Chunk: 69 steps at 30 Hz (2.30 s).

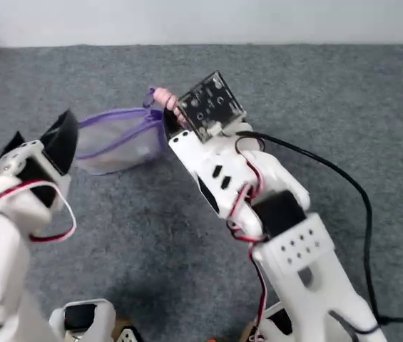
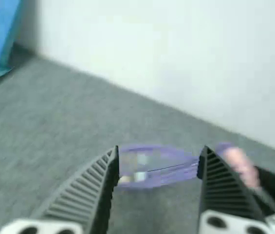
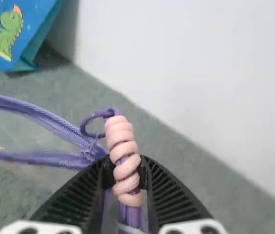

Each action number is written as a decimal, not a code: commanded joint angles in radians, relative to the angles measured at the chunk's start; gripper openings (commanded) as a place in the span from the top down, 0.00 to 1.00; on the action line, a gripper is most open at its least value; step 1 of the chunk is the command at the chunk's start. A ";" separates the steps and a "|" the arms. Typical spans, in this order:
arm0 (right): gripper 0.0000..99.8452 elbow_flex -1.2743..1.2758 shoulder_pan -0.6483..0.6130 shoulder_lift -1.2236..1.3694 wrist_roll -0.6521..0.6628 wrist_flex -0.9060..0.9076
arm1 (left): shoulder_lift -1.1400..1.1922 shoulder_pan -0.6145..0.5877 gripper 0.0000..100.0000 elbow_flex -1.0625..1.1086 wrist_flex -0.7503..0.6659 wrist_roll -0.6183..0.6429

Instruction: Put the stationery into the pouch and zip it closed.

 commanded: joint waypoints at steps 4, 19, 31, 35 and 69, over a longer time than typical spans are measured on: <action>0.99 -0.017 0.008 -0.176 0.098 -0.025 | -0.055 -0.075 0.74 0.062 0.009 0.009; 0.99 -0.014 -0.131 -0.174 0.290 -0.024 | -0.259 0.173 0.74 0.252 0.020 -0.064; 0.99 -0.017 -0.145 -0.150 0.292 -0.025 | -0.311 0.361 0.74 0.501 -0.052 -0.129; 0.99 -0.015 -0.145 -0.154 0.290 -0.025 | -0.310 0.330 0.74 0.545 -0.118 -0.129; 0.99 -0.017 -0.165 -0.157 0.290 -0.024 | -0.308 0.336 0.89 0.713 -0.410 -0.072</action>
